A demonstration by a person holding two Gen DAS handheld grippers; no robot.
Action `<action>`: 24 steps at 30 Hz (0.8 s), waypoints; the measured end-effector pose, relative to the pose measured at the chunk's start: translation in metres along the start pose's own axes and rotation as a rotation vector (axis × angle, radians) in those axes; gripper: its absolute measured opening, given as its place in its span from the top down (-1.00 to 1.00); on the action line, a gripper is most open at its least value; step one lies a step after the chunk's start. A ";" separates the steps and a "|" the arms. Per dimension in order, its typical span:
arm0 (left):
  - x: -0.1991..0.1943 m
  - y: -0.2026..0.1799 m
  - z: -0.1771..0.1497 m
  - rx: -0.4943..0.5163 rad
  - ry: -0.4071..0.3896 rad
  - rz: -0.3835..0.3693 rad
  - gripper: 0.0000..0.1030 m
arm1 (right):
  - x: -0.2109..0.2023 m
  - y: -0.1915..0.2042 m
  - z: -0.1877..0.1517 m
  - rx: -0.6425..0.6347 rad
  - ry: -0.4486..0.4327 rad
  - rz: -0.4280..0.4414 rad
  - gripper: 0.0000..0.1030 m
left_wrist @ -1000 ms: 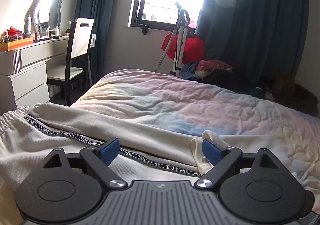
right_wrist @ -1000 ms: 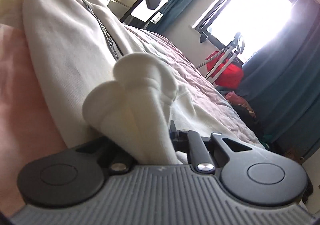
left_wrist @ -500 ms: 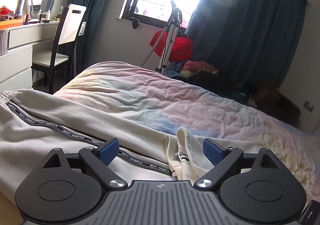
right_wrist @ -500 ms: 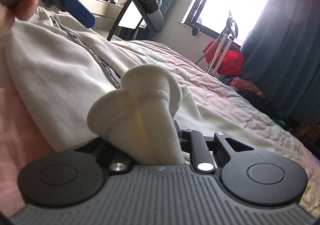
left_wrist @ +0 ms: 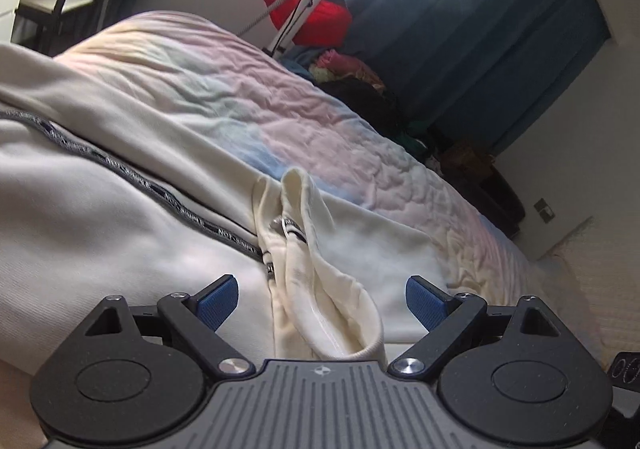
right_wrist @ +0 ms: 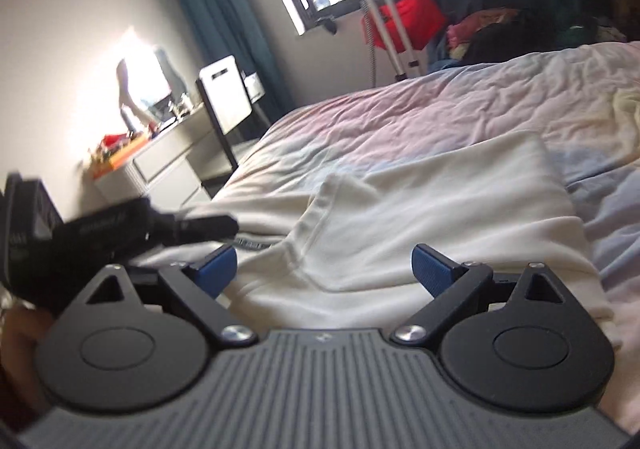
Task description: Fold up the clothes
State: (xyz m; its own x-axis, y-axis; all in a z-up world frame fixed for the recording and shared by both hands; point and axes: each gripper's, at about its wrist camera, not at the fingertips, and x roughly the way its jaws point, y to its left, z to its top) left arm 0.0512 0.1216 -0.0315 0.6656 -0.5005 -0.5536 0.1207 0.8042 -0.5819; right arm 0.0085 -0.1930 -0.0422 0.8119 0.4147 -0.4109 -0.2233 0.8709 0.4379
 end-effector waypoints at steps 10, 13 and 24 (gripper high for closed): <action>0.038 -0.011 -0.020 0.075 0.132 -0.014 -0.17 | 0.046 -0.034 0.004 -0.040 0.057 -0.247 -0.31; 0.042 -0.009 -0.023 0.090 0.120 0.005 0.25 | 0.061 -0.042 -0.004 -0.043 0.105 -0.296 -0.29; 0.011 -0.028 -0.017 0.189 0.022 0.007 0.68 | 0.060 -0.040 -0.007 -0.059 0.104 -0.308 -0.28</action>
State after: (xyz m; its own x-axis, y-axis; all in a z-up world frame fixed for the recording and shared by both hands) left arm 0.0427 0.0884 -0.0311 0.6510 -0.5002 -0.5710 0.2539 0.8524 -0.4572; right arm 0.0621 -0.2009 -0.0900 0.7872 0.1516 -0.5977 -0.0089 0.9720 0.2348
